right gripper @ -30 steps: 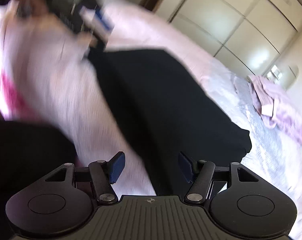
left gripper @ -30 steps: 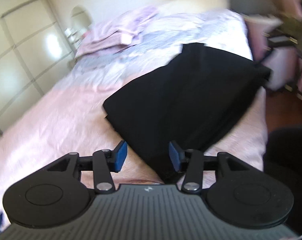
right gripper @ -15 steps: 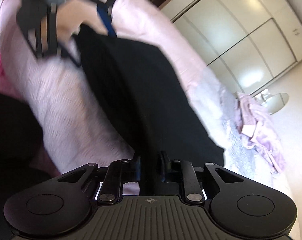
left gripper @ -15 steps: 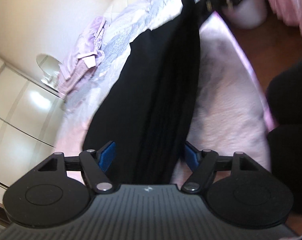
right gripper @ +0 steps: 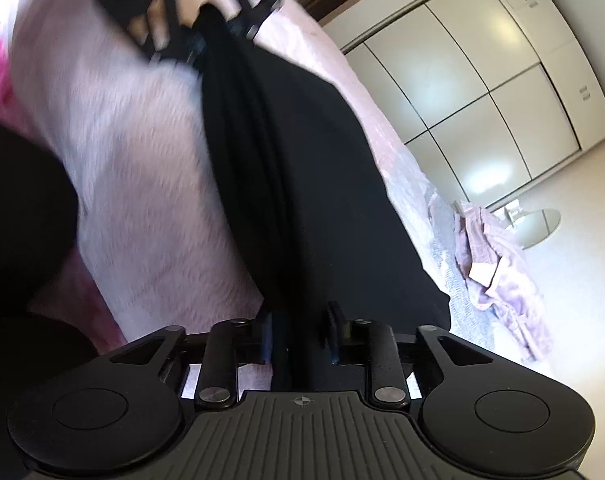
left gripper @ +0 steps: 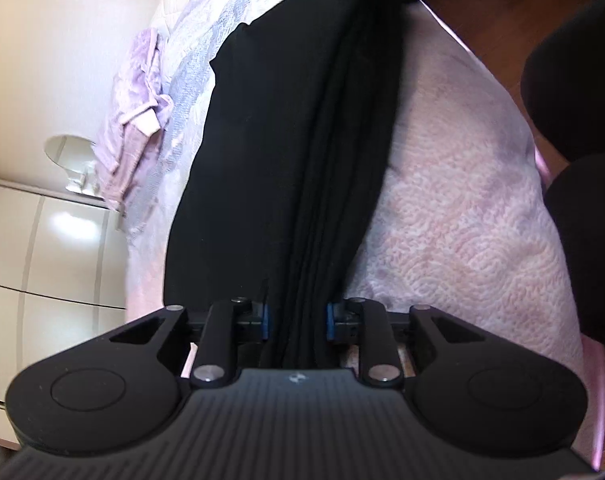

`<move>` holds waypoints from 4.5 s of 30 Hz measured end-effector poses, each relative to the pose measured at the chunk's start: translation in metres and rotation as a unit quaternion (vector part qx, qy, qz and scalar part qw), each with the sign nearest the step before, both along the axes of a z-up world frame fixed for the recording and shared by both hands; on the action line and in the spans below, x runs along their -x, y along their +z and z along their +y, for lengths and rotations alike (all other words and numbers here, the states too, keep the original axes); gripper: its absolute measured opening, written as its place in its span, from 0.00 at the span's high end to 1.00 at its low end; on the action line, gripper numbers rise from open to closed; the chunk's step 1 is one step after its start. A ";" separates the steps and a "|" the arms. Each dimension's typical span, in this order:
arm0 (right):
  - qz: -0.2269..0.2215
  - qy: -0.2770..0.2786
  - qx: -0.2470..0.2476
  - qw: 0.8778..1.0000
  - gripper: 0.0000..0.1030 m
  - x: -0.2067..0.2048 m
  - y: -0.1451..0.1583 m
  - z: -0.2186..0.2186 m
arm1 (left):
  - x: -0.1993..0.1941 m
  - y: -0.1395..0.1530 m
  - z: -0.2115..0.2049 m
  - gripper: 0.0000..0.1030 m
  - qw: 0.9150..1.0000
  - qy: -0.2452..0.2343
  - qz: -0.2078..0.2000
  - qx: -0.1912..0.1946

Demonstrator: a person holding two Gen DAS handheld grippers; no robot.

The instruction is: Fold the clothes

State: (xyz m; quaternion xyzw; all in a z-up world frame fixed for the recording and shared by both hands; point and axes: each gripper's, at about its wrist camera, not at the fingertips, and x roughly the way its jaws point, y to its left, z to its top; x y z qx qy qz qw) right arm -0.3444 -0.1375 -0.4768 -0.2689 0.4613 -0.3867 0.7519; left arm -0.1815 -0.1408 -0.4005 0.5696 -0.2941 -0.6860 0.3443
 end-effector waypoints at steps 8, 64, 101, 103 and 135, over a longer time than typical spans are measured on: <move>-0.016 0.010 -0.041 0.999 0.85 0.010 0.026 -0.022 | -0.008 0.036 -0.011 0.81 0.997 -0.010 0.009 -0.077; 0.008 -0.152 -0.213 0.965 0.88 0.456 0.149 -0.413 | 0.511 0.030 -0.420 0.81 0.991 -0.083 -0.016 -0.101; -0.289 -0.363 -0.241 0.852 0.65 0.582 0.179 -0.583 | 0.526 0.077 -0.632 0.89 0.930 0.184 0.242 -0.208; -0.312 -0.377 -0.234 0.840 0.65 0.597 0.183 -0.582 | 0.528 0.075 -0.635 0.89 0.932 0.180 0.236 -0.206; -0.310 -0.401 -0.317 0.802 0.64 0.516 0.198 -0.404 | 0.465 0.093 -0.487 0.87 0.920 0.177 0.208 -0.282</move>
